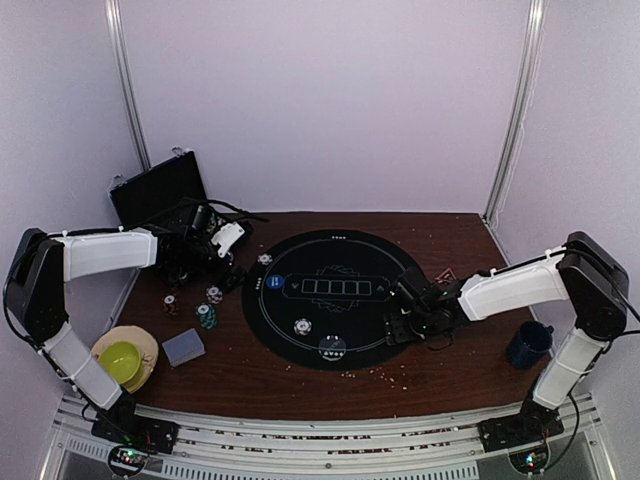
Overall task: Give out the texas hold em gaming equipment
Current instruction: Adjust the poker chips pile in the big blind area.
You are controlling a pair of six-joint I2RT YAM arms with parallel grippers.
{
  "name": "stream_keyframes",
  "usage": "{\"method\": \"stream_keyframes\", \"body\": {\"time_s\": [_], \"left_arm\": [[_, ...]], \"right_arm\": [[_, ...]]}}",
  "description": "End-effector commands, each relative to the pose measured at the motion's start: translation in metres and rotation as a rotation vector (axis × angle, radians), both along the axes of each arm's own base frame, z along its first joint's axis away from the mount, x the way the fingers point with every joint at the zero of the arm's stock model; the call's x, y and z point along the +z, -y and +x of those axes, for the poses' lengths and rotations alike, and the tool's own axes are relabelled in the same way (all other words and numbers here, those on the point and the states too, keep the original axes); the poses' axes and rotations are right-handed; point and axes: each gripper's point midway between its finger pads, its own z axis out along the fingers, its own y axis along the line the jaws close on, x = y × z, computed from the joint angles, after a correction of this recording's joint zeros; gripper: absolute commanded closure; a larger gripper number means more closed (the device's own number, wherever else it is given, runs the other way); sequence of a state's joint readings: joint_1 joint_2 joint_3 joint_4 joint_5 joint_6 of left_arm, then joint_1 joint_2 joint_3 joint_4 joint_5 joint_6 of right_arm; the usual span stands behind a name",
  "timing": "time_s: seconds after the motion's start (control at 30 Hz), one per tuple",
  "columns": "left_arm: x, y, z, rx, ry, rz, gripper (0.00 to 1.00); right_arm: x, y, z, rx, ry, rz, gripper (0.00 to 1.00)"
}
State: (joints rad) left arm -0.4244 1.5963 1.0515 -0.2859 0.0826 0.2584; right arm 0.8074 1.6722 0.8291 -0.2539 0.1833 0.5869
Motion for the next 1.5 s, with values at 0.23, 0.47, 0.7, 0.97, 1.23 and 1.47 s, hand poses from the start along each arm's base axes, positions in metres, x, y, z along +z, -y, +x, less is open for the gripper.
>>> {"method": "stream_keyframes", "body": {"time_s": [0.23, 0.47, 0.7, 0.97, 1.23, 1.47], "left_arm": [[-0.001, -0.001, 0.006, 0.014, 0.012, -0.013, 0.02], [-0.002, -0.001, 0.006, 0.015, 0.009, -0.01, 0.02], [-0.002, -0.001, 0.006, 0.016, 0.01, -0.008, 0.02], [-0.003, -0.001, 0.006, 0.016, 0.01, -0.008, 0.02], [-0.003, -0.001, 0.006, 0.016, 0.009, -0.008, 0.02], [-0.001, -0.002, 0.006, 0.017, 0.012, -0.011, 0.02]], "right_arm": [[-0.01, 0.017, 0.014, -0.042, 0.01, -0.08, 0.19], [-0.011, 0.021, 0.023, -0.047, 0.011, -0.087, 0.19], [-0.011, 0.017, 0.026, -0.036, 0.009, -0.083, 0.19], [-0.009, 0.021, 0.028, -0.049, 0.017, -0.097, 0.19], [0.009, 0.03, 0.021, -0.087, 0.04, -0.068, 0.19], [0.02, 0.028, 0.024, -0.096, 0.062, -0.041, 0.18]]}}
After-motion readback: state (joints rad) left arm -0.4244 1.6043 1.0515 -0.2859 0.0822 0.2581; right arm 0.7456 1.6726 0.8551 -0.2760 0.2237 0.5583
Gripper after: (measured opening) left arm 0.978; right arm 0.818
